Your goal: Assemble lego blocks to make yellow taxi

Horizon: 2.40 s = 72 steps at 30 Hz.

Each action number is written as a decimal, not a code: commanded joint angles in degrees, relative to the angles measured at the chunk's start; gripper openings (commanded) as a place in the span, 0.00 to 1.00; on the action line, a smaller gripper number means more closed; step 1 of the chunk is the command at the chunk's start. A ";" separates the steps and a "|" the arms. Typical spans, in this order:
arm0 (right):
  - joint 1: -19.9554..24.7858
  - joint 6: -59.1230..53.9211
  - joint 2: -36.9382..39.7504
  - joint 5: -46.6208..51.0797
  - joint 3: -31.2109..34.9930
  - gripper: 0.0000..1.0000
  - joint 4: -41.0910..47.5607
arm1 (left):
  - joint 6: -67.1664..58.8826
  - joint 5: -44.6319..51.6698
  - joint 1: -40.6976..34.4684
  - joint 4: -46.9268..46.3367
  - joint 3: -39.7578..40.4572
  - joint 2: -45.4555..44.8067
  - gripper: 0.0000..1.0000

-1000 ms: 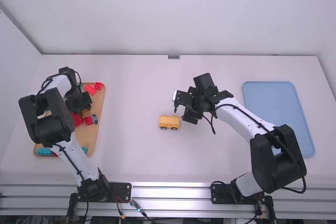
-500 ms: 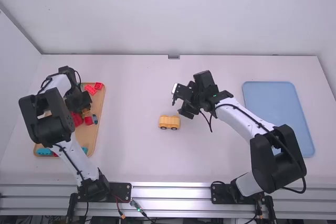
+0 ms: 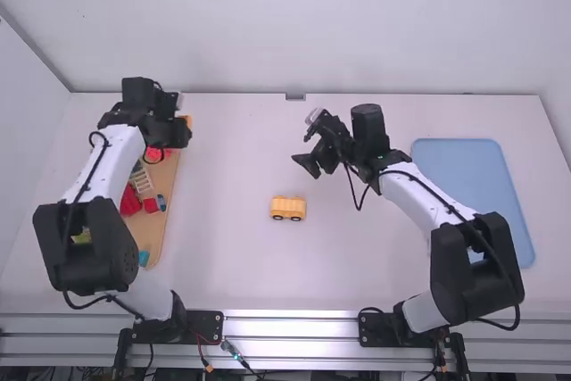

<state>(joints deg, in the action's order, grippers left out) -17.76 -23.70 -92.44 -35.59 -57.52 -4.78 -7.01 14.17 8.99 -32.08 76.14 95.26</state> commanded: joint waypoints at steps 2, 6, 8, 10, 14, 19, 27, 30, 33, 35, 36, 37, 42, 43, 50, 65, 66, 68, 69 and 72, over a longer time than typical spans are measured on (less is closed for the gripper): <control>2.27 5.92 -0.02 -14.01 -0.59 0.99 -2.91 | -11.85 18.16 -3.93 4.31 -5.60 -3.89 0.03; 4.00 6.60 -3.54 -26.86 -0.59 0.99 -8.72 | -18.99 32.02 -7.61 12.00 -11.13 -5.95 0.04; 4.70 9.27 -4.98 -31.08 -0.59 0.99 -11.96 | -19.87 37.88 -8.72 15.96 -13.27 -6.14 0.06; 5.07 13.66 -7.32 -36.79 -0.59 0.99 -18.05 | -19.80 46.86 -9.66 22.12 -16.17 -6.12 0.06; 4.79 19.69 -11.06 -45.11 -0.59 0.99 -29.75 | -17.75 59.41 -10.80 35.19 -21.46 -6.12 0.10; 2.25 25.46 -12.81 -48.63 -0.59 1.00 -39.08 | -3.43 59.82 -12.61 56.48 -28.48 -6.12 0.09; -0.70 37.99 -12.81 -45.27 -0.59 0.86 -46.23 | 4.52 59.98 -14.12 75.10 -35.06 -6.12 0.09; -0.63 38.05 -12.81 -45.35 -0.59 0.80 -46.18 | 8.15 59.98 -14.36 79.45 -36.06 -6.12 0.09; -1.33 38.01 -12.81 -45.11 -0.59 0.69 -46.21 | 8.26 59.95 -14.25 79.45 -36.22 -6.12 0.09; -1.53 38.01 -12.81 -45.29 -0.59 0.65 -46.21 | 8.31 59.95 -14.23 79.45 -36.20 -6.12 0.09; -1.53 38.01 -12.81 -45.38 -0.59 0.63 -46.23 | 8.31 59.95 -14.43 79.52 -36.22 -6.12 0.09; -1.60 38.01 -12.81 -45.31 -0.59 0.61 -46.21 | 8.28 59.95 -14.49 79.54 -36.20 -6.12 0.09; -2.60 37.16 -12.81 -45.09 -0.59 0.49 -45.77 | 8.28 59.93 -14.58 79.52 -36.20 -6.12 0.09; -2.51 37.13 -12.81 -45.13 -0.59 0.45 -45.81 | 8.31 59.95 -14.58 79.52 -36.20 -6.12 0.09; -2.27 37.11 -12.81 -45.05 -0.61 0.28 -45.88 | 7.96 59.93 -14.58 79.19 -36.20 -6.12 0.21; -0.09 30.16 -12.79 -31.69 -0.70 0.07 -33.86 | -3.43 42.53 -13.62 58.49 -36.13 -6.12 0.99; -0.07 28.83 -12.79 -28.65 -0.83 0.06 -30.93 | -4.74 38.32 -13.40 55.17 -36.00 -6.12 0.99; -0.33 23.82 -12.79 -20.15 -2.64 0.06 -19.78 | -4.35 22.16 -13.05 46.66 -35.21 -6.12 0.99; -0.48 22.51 -12.79 -18.45 -3.34 0.06 -16.87 | -3.78 19.96 -13.07 45.79 -35.08 -6.12 0.99; -2.23 14.05 -12.79 -11.41 -8.15 0.04 -0.90 | 1.90 5.68 -12.83 41.03 -33.92 -6.14 0.99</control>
<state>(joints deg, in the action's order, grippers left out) -18.65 -1.58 -104.90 -55.20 -61.78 -6.42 -6.74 35.66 -4.36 9.39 40.53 90.54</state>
